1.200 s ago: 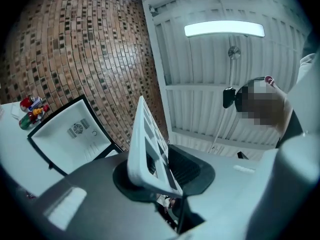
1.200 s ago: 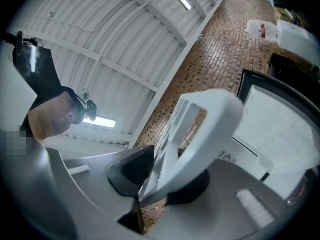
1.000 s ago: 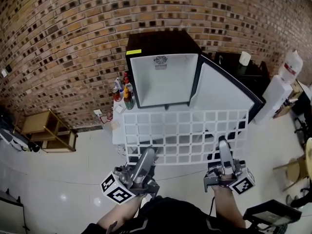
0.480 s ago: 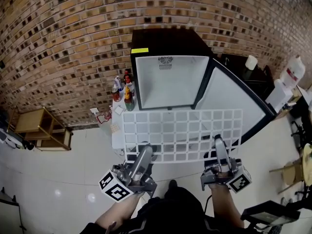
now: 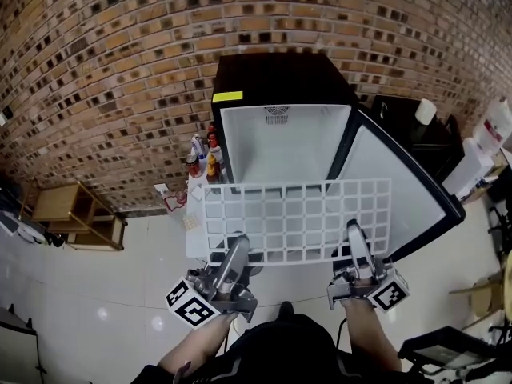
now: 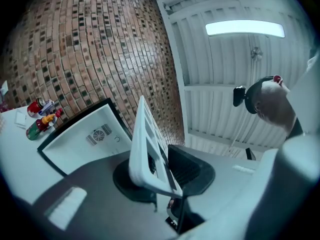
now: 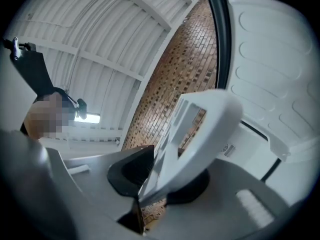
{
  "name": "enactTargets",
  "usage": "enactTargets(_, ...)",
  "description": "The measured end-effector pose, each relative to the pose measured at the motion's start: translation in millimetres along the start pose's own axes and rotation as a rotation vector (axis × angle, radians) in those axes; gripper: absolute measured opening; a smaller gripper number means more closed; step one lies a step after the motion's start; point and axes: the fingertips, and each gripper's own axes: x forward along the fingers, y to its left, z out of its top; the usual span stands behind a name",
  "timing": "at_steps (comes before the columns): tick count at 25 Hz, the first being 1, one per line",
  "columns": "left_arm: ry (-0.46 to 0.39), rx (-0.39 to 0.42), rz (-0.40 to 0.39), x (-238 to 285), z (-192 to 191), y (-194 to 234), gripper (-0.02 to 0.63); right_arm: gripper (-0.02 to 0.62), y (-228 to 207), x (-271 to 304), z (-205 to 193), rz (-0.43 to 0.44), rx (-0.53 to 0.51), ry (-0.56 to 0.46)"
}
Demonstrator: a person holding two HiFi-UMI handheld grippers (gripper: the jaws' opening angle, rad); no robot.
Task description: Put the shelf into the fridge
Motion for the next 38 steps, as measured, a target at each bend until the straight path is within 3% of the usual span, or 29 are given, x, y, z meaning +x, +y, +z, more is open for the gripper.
enactTargets(15,0.035,-0.041,0.149,56,-43,82,0.066,0.08,-123,23,3,-0.065,0.115,0.079)
enactTargets(38,0.124,-0.184,0.257,83,-55,216,0.066,0.08,-232,70,-48,-0.229,0.177,0.139)
